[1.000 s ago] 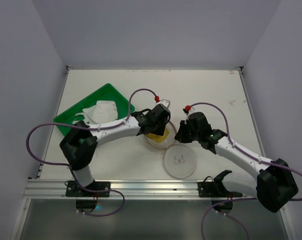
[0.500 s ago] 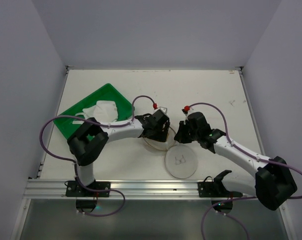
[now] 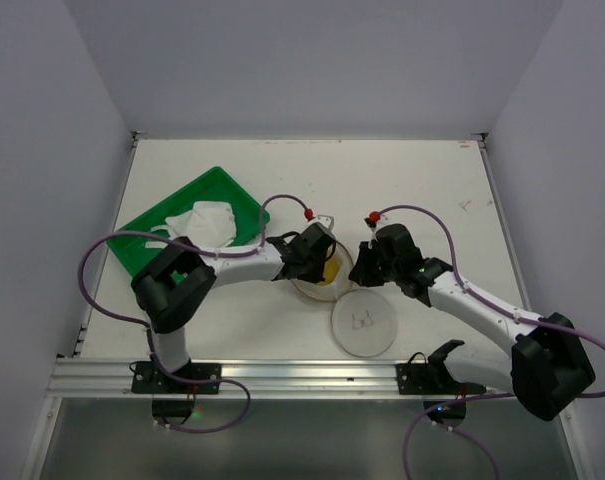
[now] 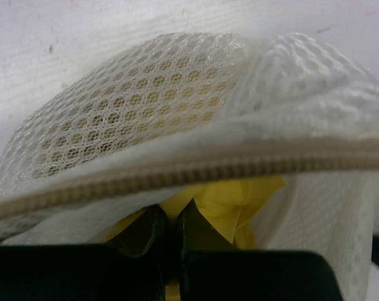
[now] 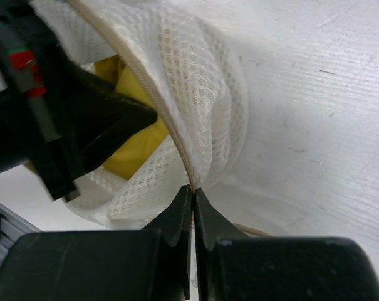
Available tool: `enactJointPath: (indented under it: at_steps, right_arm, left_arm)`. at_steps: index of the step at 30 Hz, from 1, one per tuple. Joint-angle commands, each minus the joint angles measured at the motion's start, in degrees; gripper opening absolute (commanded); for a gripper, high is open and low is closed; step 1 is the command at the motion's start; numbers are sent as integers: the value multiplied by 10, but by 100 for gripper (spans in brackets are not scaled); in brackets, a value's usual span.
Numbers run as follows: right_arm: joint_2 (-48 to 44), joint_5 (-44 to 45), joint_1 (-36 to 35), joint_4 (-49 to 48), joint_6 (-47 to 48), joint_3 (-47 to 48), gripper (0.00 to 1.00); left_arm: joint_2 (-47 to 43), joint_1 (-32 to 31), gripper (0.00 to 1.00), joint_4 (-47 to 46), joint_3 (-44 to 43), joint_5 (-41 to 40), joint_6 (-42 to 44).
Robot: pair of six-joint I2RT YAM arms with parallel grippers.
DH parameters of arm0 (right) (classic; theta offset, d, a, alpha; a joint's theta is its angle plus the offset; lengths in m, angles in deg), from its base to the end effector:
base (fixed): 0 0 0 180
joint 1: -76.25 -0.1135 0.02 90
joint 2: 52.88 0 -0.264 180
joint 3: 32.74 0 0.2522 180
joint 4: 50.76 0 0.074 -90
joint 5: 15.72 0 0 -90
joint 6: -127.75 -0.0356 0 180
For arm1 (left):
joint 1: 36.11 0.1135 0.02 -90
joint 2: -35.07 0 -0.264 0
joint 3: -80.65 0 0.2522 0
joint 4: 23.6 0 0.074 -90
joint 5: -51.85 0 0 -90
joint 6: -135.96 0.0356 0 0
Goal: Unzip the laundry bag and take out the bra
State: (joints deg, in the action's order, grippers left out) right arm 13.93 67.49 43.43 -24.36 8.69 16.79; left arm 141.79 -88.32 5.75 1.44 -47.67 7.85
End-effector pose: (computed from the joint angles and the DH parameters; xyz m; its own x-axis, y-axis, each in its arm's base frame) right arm 0.1960 0.1314 0.2057 -0.8036 0.0556 -0.5925 -0.2513 0.8707 0.4227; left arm 0.2371 -0.2961 0.1585 -0.8505 0.1036 -0.5156 0.2530 0.9401 -0.2284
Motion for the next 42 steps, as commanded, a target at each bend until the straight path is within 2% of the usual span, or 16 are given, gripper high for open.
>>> enactJointPath:
  at_steps: [1,7,11,15,18,23,27,29,30,32,33,34,37,38,40,42]
  right_arm:
    - [-3,23,4,4,-2,10,0]
    - [33,40,3,42,4,67,0]
    - [65,34,3,44,8,76,0]
    - [92,18,4,46,16,79,0]
    - [98,12,2,46,20,72,0]
    - [103,-9,-5,43,21,63,0]
    - [106,-16,-11,43,19,60,0]
    - [103,-15,-11,41,19,52,0]
    - [102,-9,-11,44,18,50,0]
    - [98,-2,-10,49,16,47,0]
    - [95,13,-9,55,13,48,0]
    - [94,20,-9,59,12,49,0]
    - [86,39,-9,67,8,52,0]
    - [84,43,-9,70,7,54,0]
    - [79,55,-9,77,1,56,0]
    - [76,59,-9,80,-6,57,0]
  left_arm:
    - [-78,-11,0,7,46,27,28]
    - [-245,-14,0,-55,131,92,94]
    - [-316,-14,0,-84,167,128,138]
    - [-360,-15,0,-143,179,202,170]
    - [-384,-4,0,-197,178,207,160]
    - [-389,36,0,-281,179,152,85]
    - [-385,76,0,-437,199,190,1]
    - [-386,90,0,-470,194,198,-20]
    - [-386,91,0,-462,185,188,-20]
    - [-390,92,0,-416,147,115,-5]
    - [-393,95,0,-345,131,87,0]
    - [-395,98,0,-309,105,22,9]
    - [-416,115,0,-180,75,-105,17]
    - [-424,126,0,-114,70,-138,17]
    - [-442,146,0,-55,58,-203,9]
    - [-461,187,0,16,59,-226,-6]
